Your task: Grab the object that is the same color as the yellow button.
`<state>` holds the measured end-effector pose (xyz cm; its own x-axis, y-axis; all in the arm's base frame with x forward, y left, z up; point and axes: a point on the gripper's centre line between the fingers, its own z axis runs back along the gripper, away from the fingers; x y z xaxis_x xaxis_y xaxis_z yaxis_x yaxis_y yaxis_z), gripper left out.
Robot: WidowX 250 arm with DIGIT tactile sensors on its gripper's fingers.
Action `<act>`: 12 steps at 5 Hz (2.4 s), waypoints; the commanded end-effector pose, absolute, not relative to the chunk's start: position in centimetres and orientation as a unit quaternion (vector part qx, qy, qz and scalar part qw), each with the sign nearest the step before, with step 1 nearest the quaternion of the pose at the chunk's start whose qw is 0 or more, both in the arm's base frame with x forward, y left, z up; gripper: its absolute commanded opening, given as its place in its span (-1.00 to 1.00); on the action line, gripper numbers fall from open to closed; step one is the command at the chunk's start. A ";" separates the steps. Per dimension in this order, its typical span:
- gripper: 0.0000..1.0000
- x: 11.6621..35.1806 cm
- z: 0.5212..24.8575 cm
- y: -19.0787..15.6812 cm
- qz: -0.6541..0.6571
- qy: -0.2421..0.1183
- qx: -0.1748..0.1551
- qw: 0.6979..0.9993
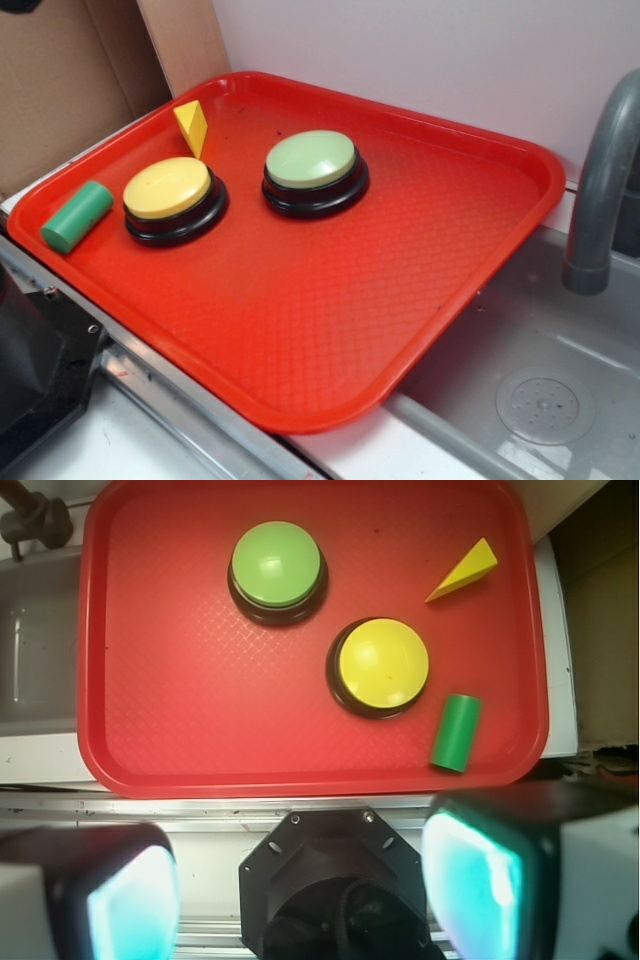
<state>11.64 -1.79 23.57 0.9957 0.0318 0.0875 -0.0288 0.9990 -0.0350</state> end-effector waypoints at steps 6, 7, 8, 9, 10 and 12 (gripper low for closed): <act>1.00 21.4 15.2 6.2 0.202 -0.087 -0.079 0.972; 1.00 23.3 12.3 9.0 0.288 -0.100 -0.053 0.951; 1.00 24.8 10.4 10.7 0.328 -0.144 -0.053 0.932; 1.00 26.3 8.3 11.6 0.368 -0.176 -0.037 0.912; 1.00 27.2 5.9 12.8 0.390 -0.177 -0.035 0.903; 1.00 28.2 2.9 14.0 0.401 -0.151 -0.019 0.903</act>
